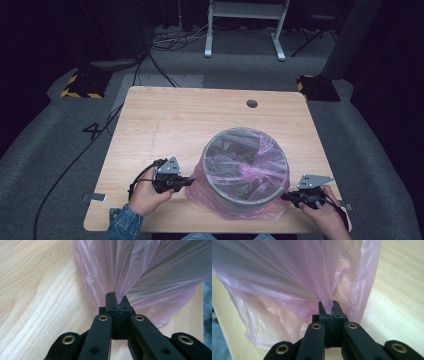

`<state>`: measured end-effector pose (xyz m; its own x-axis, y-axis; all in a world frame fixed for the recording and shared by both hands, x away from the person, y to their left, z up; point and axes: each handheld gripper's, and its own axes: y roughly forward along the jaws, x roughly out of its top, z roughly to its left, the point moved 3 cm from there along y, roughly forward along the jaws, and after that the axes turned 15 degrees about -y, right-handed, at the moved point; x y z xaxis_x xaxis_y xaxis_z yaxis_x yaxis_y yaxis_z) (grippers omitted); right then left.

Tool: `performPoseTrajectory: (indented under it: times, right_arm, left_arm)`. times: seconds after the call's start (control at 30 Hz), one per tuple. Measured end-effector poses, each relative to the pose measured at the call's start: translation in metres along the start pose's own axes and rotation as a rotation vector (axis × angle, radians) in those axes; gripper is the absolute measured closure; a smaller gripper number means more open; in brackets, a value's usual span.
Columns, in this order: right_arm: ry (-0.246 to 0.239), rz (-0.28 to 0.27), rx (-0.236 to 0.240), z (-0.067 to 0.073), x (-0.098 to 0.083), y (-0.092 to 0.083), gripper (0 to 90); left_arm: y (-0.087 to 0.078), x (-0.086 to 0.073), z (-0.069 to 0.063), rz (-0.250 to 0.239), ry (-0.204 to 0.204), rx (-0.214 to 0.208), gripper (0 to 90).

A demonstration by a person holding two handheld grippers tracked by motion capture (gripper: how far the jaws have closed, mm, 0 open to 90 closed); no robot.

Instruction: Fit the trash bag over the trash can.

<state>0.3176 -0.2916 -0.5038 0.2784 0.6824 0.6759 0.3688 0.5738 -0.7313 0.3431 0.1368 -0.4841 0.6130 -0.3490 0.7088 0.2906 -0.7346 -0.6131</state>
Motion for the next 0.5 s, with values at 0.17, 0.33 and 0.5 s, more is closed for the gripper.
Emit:
performPoseTrajectory:
  times: [0.17, 0.33, 0.5]
  right_arm:
    - [-0.030, -0.103, -0.063, 0.001, 0.003, -0.024, 39.1]
    - [-0.099, -0.229, -0.065, 0.009, 0.032, -0.042, 32.1]
    - [-0.135, -0.244, -0.027, 0.010, 0.049, -0.043, 83.3]
  left_arm:
    - [-0.020, 0.010, -0.010, -0.156, 0.048, -0.024, 35.9]
    - [-0.022, 0.030, -0.031, -0.210, 0.127, -0.077, 29.4]
    - [-0.014, 0.037, -0.034, -0.192, 0.146, -0.112, 67.9]
